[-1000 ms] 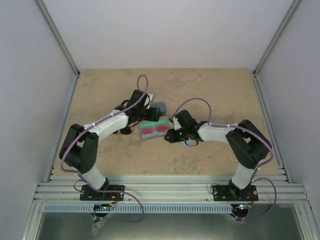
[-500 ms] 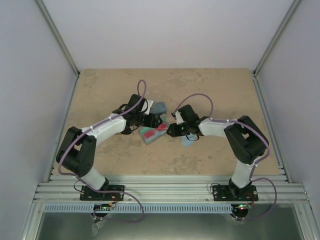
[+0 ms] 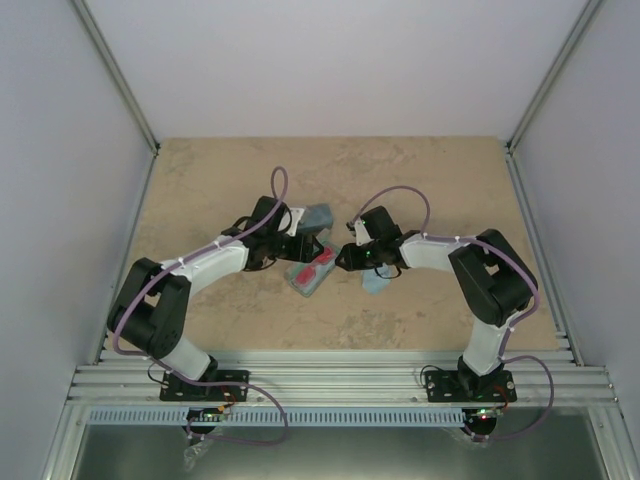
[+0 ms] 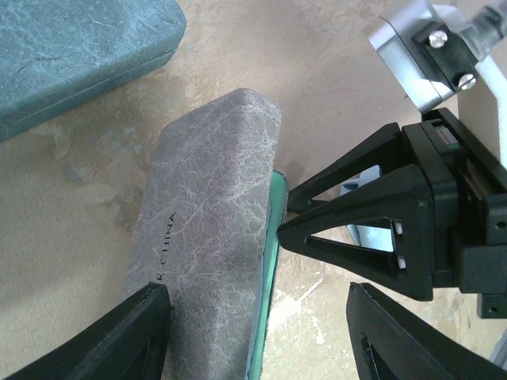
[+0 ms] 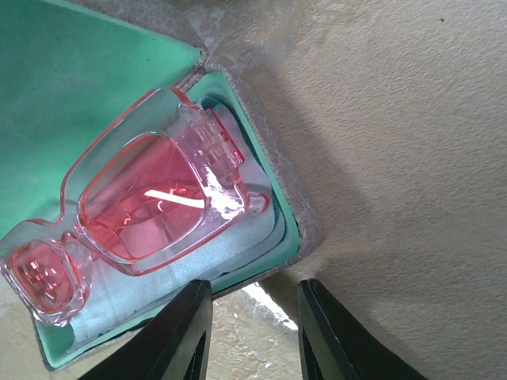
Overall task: Organize the sunglasses
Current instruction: Adjust the sunglasses case at the center of the board.
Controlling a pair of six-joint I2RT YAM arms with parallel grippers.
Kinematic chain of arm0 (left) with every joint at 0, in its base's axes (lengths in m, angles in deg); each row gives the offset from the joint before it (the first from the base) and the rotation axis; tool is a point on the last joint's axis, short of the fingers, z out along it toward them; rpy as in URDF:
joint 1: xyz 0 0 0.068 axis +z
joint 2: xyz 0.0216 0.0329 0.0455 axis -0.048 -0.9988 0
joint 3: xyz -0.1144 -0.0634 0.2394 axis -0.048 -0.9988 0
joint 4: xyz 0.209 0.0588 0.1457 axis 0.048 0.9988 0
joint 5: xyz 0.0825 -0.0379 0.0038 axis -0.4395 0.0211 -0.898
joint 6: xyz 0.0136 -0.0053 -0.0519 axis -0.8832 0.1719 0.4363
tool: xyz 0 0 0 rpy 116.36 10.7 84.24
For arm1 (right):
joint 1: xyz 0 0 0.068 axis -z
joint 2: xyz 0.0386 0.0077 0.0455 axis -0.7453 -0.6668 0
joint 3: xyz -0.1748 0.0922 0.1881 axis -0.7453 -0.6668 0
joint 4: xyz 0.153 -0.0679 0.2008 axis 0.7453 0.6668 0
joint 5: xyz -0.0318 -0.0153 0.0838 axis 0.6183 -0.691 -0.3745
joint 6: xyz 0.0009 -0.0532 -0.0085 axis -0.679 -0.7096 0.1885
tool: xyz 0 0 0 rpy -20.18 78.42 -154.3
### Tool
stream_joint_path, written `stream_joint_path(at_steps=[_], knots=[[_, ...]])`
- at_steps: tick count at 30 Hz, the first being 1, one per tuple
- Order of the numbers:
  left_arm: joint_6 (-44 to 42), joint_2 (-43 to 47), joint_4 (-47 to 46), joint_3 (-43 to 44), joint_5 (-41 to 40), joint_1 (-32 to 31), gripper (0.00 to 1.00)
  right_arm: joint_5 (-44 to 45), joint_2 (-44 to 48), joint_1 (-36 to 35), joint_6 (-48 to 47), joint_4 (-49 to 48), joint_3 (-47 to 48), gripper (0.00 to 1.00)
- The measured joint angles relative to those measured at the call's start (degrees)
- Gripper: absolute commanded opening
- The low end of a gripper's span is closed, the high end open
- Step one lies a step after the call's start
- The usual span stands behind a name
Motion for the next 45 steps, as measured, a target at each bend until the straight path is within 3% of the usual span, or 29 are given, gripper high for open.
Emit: stream_joint_path(at_steps=[5, 24, 41, 45], knots=[[1.25, 0.0, -1.99, -1.16, 0.63, 0.22, 0.54, -0.35, -0.02, 0.07, 0.83, -0.04, -0.02, 0.3], [6.27, -0.48, -9.7, -5.62, 7.02, 0.17, 0.59, -3.82, -0.46, 1.16, 3.26, -4.22, -1.86, 0.27], [6.29, -0.46, -4.81, -5.46, -0.55, -1.75, 0.64, -4.7, 5.18, 1.36, 6.29, -9.33, -8.9, 0.4], [6.12, 0.5, -3.17, -5.4, -1.73, -1.75, 0.58, -4.22, 8.22, 1.36, 6.47, -9.4, -10.84, 0.38]])
